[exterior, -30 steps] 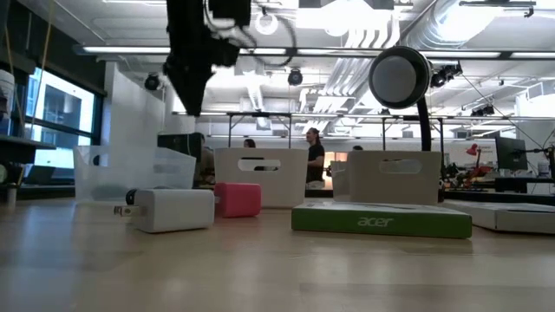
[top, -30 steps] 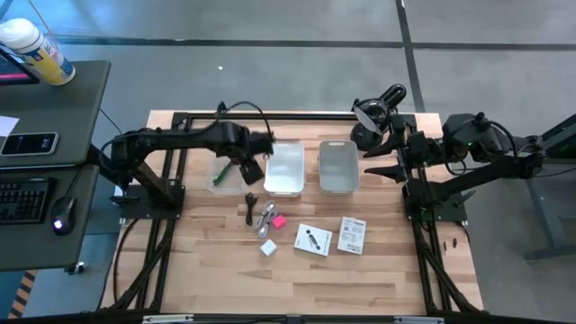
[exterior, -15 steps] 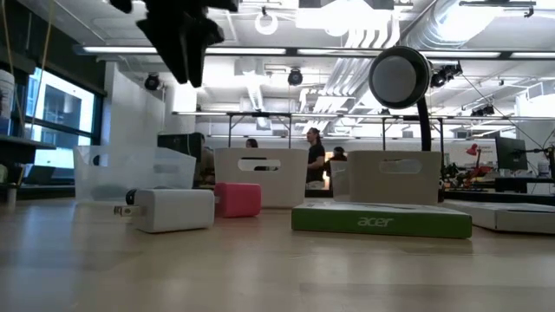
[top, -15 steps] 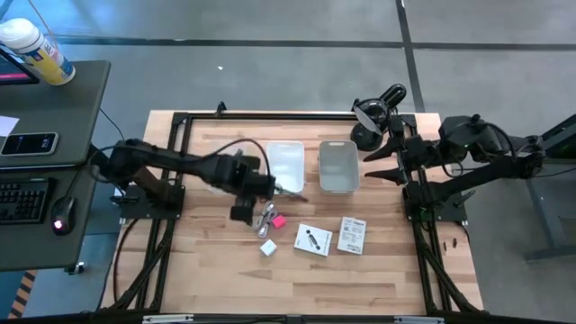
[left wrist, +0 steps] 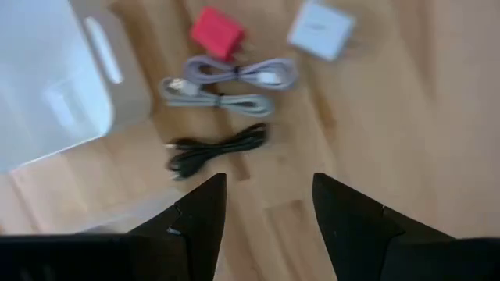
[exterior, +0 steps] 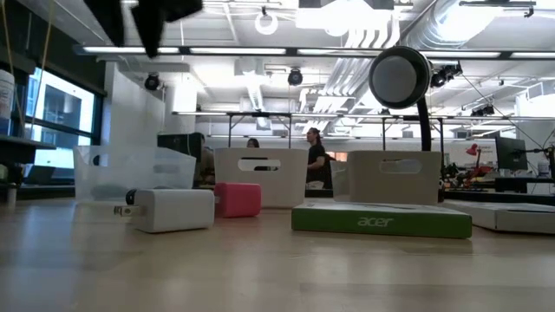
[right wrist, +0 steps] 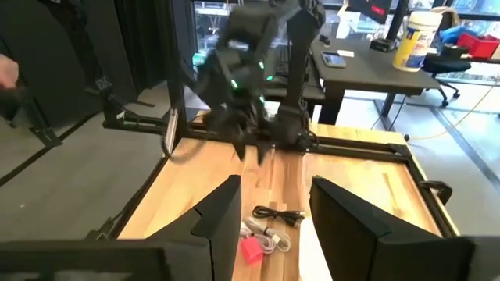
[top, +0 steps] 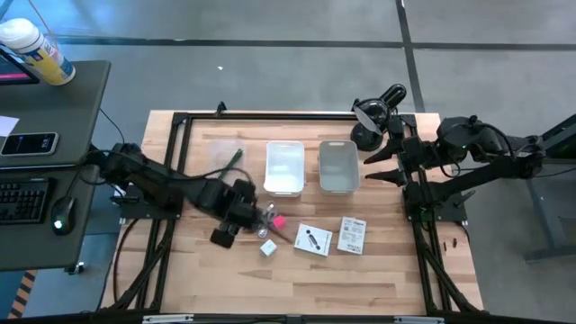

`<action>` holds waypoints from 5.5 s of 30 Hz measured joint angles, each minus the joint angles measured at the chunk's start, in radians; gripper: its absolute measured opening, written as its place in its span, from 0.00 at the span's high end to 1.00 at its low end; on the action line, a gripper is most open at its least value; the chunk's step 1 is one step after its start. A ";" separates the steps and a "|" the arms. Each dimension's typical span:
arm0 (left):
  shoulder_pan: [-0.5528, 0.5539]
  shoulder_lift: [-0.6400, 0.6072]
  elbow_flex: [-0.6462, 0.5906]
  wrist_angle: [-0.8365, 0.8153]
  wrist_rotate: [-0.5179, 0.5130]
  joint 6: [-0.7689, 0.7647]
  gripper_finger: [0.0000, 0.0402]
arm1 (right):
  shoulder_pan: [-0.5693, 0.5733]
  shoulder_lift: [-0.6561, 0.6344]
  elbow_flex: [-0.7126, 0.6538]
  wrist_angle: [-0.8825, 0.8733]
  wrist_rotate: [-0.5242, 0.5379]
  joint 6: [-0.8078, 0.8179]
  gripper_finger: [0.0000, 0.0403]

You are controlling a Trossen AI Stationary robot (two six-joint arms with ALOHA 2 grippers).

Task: Pick and place items into bin
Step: Put the black USB cord into the transparent bin

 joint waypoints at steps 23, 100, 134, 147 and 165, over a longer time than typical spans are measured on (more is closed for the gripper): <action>-0.408 -0.216 0.000 -0.204 -0.387 -0.362 0.55 | 0.000 0.160 0.000 -0.017 0.021 0.159 0.64; -0.102 0.049 -0.327 0.687 0.021 -0.655 0.52 | 0.000 0.129 0.000 -0.241 -0.103 -0.103 0.64; 0.150 0.110 -0.327 0.341 -0.031 -1.098 0.60 | 0.000 0.127 -0.002 -0.241 -0.093 -0.083 0.64; 0.161 0.148 -0.327 0.347 0.004 -1.102 0.56 | 0.000 0.098 -0.002 -0.241 -0.088 -0.083 0.64; 0.166 0.228 -0.327 0.418 0.038 -1.144 0.47 | 0.000 0.082 -0.002 -0.233 -0.085 -0.041 0.64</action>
